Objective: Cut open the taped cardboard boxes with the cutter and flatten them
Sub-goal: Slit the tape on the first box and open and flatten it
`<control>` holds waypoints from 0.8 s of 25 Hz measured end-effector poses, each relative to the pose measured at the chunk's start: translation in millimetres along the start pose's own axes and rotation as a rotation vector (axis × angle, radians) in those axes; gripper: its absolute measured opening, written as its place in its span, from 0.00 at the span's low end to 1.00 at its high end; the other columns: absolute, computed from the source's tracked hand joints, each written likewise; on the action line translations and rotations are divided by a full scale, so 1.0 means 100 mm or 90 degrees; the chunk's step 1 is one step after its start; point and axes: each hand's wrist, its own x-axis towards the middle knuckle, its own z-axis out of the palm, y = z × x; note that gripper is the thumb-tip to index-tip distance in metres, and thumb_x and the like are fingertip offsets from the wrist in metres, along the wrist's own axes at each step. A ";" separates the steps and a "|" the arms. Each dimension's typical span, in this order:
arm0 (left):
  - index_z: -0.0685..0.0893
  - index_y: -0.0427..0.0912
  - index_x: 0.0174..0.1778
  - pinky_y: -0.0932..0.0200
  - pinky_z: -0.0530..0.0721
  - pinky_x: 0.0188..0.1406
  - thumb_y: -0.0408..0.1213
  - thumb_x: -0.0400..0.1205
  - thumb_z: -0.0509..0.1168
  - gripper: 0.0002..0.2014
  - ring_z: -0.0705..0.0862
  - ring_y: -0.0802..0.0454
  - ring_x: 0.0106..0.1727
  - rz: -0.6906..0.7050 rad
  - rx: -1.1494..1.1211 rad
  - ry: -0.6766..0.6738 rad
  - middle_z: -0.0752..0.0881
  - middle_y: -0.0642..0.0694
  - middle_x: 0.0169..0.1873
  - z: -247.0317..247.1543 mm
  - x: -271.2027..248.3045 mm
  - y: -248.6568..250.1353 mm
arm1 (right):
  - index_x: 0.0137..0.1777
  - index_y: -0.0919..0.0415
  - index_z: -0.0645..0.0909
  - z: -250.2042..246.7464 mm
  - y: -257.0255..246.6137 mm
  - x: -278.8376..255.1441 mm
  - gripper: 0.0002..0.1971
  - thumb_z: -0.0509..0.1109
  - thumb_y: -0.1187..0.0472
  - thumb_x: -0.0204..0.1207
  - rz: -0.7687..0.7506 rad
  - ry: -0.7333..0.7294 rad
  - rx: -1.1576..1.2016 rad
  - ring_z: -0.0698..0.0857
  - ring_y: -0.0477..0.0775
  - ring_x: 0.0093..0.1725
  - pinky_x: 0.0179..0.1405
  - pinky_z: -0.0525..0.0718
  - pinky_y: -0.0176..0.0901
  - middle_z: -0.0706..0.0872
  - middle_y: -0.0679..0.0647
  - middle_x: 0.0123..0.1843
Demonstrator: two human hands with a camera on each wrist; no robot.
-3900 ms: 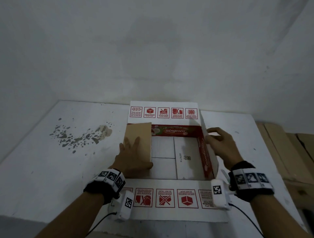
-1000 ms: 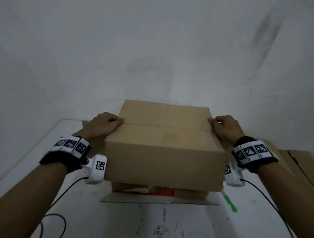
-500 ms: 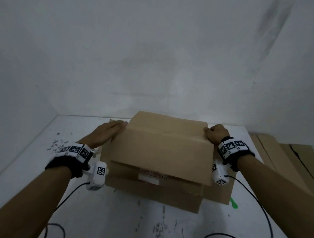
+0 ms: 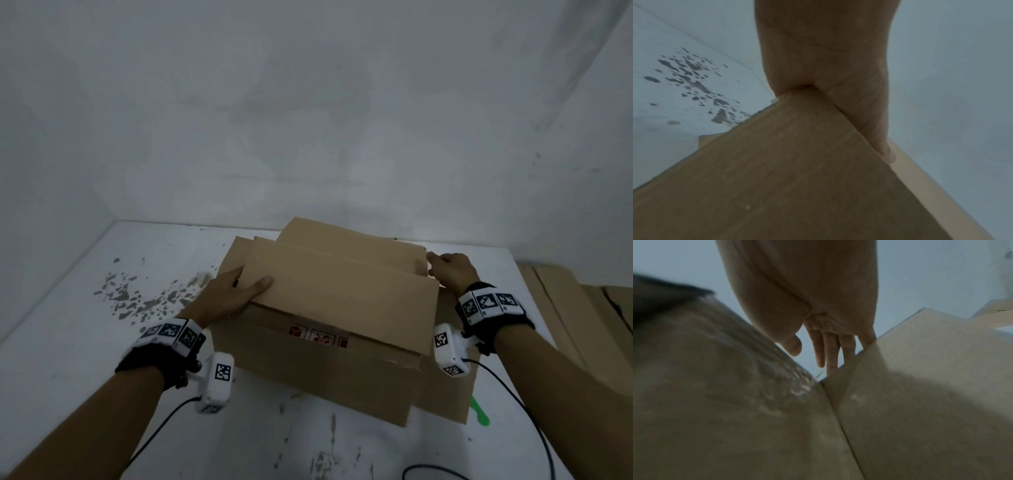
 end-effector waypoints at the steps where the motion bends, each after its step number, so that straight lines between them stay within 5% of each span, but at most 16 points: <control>1: 0.79 0.53 0.74 0.45 0.80 0.69 0.71 0.75 0.64 0.36 0.82 0.47 0.66 -0.009 -0.002 0.006 0.84 0.50 0.67 0.00 0.03 0.00 | 0.62 0.71 0.85 -0.01 -0.02 -0.08 0.23 0.62 0.50 0.86 -0.028 0.017 0.007 0.84 0.64 0.61 0.61 0.77 0.49 0.87 0.63 0.63; 4: 0.78 0.53 0.75 0.39 0.83 0.67 0.75 0.71 0.65 0.41 0.82 0.44 0.66 -0.027 -0.012 0.014 0.84 0.49 0.68 -0.02 0.13 0.00 | 0.62 0.55 0.85 0.00 -0.09 -0.45 0.14 0.65 0.49 0.85 -0.173 0.055 0.061 0.84 0.53 0.58 0.58 0.78 0.44 0.87 0.54 0.60; 7: 0.78 0.52 0.76 0.42 0.83 0.66 0.73 0.71 0.66 0.41 0.83 0.43 0.67 -0.028 -0.028 0.036 0.84 0.48 0.68 -0.02 0.19 0.05 | 0.55 0.46 0.84 0.12 -0.10 -0.87 0.12 0.67 0.42 0.82 -0.370 -0.045 -0.043 0.81 0.46 0.62 0.65 0.76 0.36 0.85 0.43 0.58; 9: 0.76 0.49 0.78 0.47 0.80 0.66 0.67 0.76 0.67 0.38 0.81 0.42 0.69 -0.004 0.025 0.086 0.82 0.47 0.70 0.00 0.19 0.08 | 0.64 0.45 0.81 0.23 -0.03 -1.03 0.25 0.63 0.29 0.76 -0.445 -0.094 -0.217 0.70 0.55 0.77 0.80 0.66 0.52 0.79 0.48 0.71; 11: 0.74 0.46 0.79 0.48 0.79 0.63 0.68 0.75 0.67 0.41 0.80 0.42 0.67 0.040 0.113 0.155 0.79 0.44 0.72 0.02 0.18 0.11 | 0.74 0.45 0.74 0.32 0.03 -1.11 0.32 0.57 0.27 0.77 -0.455 -0.110 -0.373 0.54 0.60 0.86 0.85 0.51 0.67 0.64 0.54 0.84; 14: 0.66 0.47 0.84 0.42 0.80 0.67 0.75 0.72 0.63 0.49 0.79 0.41 0.70 0.043 0.228 0.155 0.76 0.41 0.74 0.05 0.17 0.12 | 0.83 0.43 0.62 0.35 0.08 -1.13 0.36 0.55 0.27 0.78 -0.458 -0.135 -0.419 0.44 0.58 0.88 0.85 0.39 0.66 0.53 0.55 0.89; 17: 0.51 0.45 0.88 0.40 0.74 0.75 0.79 0.68 0.62 0.60 0.72 0.38 0.78 -0.002 0.278 0.072 0.69 0.39 0.81 0.10 0.18 0.16 | 0.84 0.40 0.57 0.35 0.05 -1.04 0.46 0.56 0.19 0.67 -0.438 -0.169 -0.450 0.42 0.61 0.88 0.85 0.39 0.69 0.49 0.55 0.89; 20: 0.39 0.49 0.88 0.44 0.70 0.77 0.76 0.61 0.73 0.70 0.68 0.41 0.82 0.009 0.241 0.011 0.63 0.43 0.85 0.12 0.11 0.29 | 0.80 0.41 0.61 0.36 -0.09 -1.02 0.42 0.70 0.28 0.69 -0.447 -0.158 -0.508 0.54 0.62 0.84 0.83 0.51 0.70 0.58 0.56 0.84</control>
